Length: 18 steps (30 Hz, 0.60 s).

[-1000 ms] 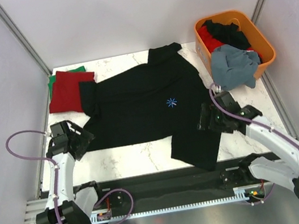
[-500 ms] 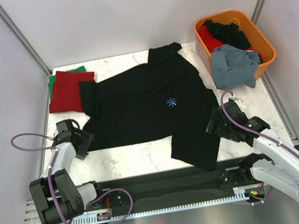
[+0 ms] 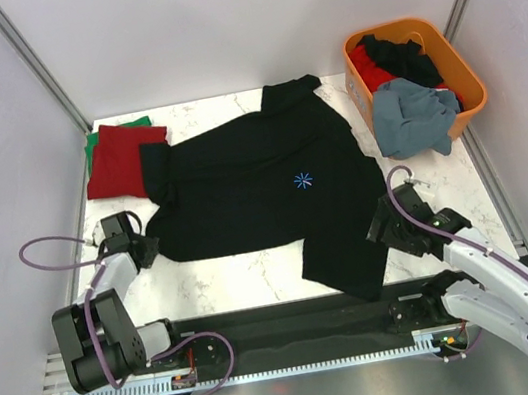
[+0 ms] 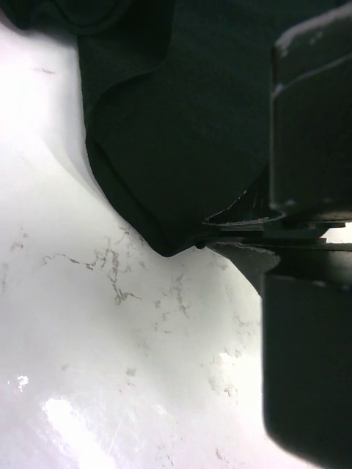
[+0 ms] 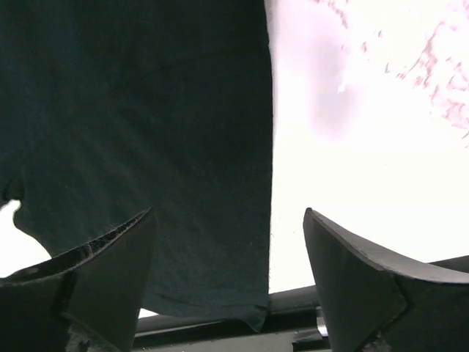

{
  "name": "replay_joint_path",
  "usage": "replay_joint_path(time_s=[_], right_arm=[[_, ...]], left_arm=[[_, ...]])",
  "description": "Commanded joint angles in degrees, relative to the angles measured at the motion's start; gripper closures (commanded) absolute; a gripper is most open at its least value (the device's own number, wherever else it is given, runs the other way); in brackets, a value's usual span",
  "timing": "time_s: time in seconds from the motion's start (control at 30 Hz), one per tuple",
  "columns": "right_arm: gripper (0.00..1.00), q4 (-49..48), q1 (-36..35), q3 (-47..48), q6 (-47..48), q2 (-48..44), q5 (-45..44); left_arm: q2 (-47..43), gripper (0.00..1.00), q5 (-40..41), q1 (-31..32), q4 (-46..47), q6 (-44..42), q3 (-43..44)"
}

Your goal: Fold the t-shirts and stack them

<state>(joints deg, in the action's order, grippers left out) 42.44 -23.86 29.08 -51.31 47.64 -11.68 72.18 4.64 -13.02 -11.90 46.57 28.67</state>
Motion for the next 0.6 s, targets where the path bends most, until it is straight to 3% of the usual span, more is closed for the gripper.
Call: replay_joint_path(time_s=[0.0,0.17,0.27,0.37,0.4,0.5,0.57], right_arm=[[0.14,0.3,-2.9,-1.0,-2.5,0.7,0.4],[0.17,-2.6,-8.5,-3.6,-6.9,6.0,2.3],[0.26,-4.9,-11.3,-5.1,-9.0,7.9,2.4],[0.47,-6.4,-13.1,-5.7,-9.6,8.9,1.8],[0.68,-6.7,-13.1,-5.8,-9.6,9.2,1.4],[1.0,-6.1,-13.8,-5.6,-10.4,7.5,0.2],[1.0,-4.7,-14.0,-4.1,-10.7,6.1,-0.4]], left_arm=[[-1.9,0.98,2.6,0.2,0.9,0.8,-4.0],[-2.8,0.98,2.6,0.4,1.4,0.8,-4.9],[-3.2,0.98,2.7,0.4,1.8,0.7,-5.3],[-3.3,0.98,2.6,0.4,2.1,0.7,-5.4],[-3.1,0.98,2.6,0.5,2.1,0.7,-5.4],[-2.0,0.98,0.6,0.4,1.4,2.3,-3.8],[-2.7,0.98,-2.3,0.4,-1.3,2.5,-2.0]])
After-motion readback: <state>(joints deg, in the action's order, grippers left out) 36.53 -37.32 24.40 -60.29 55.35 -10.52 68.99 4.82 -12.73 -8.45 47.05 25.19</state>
